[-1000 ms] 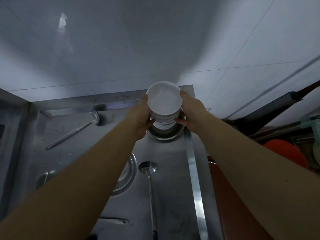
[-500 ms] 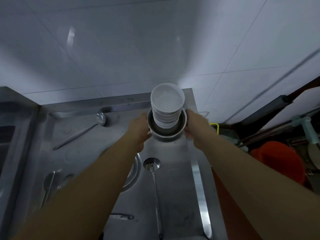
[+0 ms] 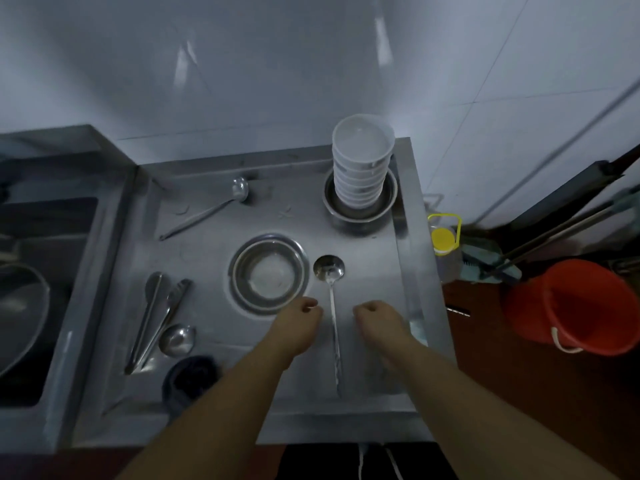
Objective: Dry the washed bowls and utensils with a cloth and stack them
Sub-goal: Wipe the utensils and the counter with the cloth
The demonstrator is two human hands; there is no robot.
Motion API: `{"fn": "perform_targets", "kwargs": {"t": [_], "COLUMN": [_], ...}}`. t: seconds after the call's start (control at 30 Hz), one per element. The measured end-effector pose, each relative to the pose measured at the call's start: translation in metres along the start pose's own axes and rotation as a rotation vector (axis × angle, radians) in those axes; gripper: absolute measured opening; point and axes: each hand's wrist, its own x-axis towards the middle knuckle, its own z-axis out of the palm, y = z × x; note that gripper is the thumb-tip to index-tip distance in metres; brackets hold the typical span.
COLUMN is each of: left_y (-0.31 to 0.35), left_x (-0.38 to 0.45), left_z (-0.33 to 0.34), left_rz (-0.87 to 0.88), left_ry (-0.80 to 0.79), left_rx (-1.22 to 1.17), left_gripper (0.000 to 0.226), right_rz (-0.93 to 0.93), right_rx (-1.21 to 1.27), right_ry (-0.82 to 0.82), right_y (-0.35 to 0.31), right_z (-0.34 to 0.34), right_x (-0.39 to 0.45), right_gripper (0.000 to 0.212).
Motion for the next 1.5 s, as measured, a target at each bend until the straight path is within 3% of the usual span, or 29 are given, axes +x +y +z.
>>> {"fn": "perform_targets", "kwargs": {"t": [0.13,0.37,0.67,0.87,1.1,1.3,1.5], "left_y": [-0.036,-0.081,-0.114,-0.130,-0.141,-0.140,-0.142], "left_x": [-0.034,-0.059,-0.008,0.030,0.055,0.060,0.059], "left_z": [0.014,0.011,-0.021,-0.068,-0.102,-0.106,-0.114], "left_rz": [-0.013,-0.016,0.122,0.278,0.305,0.320,0.323], "left_ry": [-0.002,-0.026,-0.075,-0.139,-0.147,-0.142,-0.125], "left_rx": [0.103,0.176,0.416,0.615,0.642,0.626,0.568], "left_gripper": [0.042,0.041,0.036,0.014,0.009,0.007,0.007], "right_rz": [-0.011,-0.037,-0.009,0.031,0.073,0.082,0.065], "right_rx": [-0.095,-0.203,-0.286,-0.355,-0.426,-0.387,-0.167], "right_ry": [-0.057,-0.008,0.100,0.272,0.354,0.364,0.319], "right_y": [0.030,0.053,0.043,0.030,0.020,0.020,0.015], "right_z": [0.014,0.025,0.068,0.095,0.120,0.119,0.110], "right_x": [-0.015,-0.030,-0.002,0.017,0.038,0.045,0.035], "right_gripper": [0.024,0.022,0.012,0.023,0.020,0.021,0.018]}}
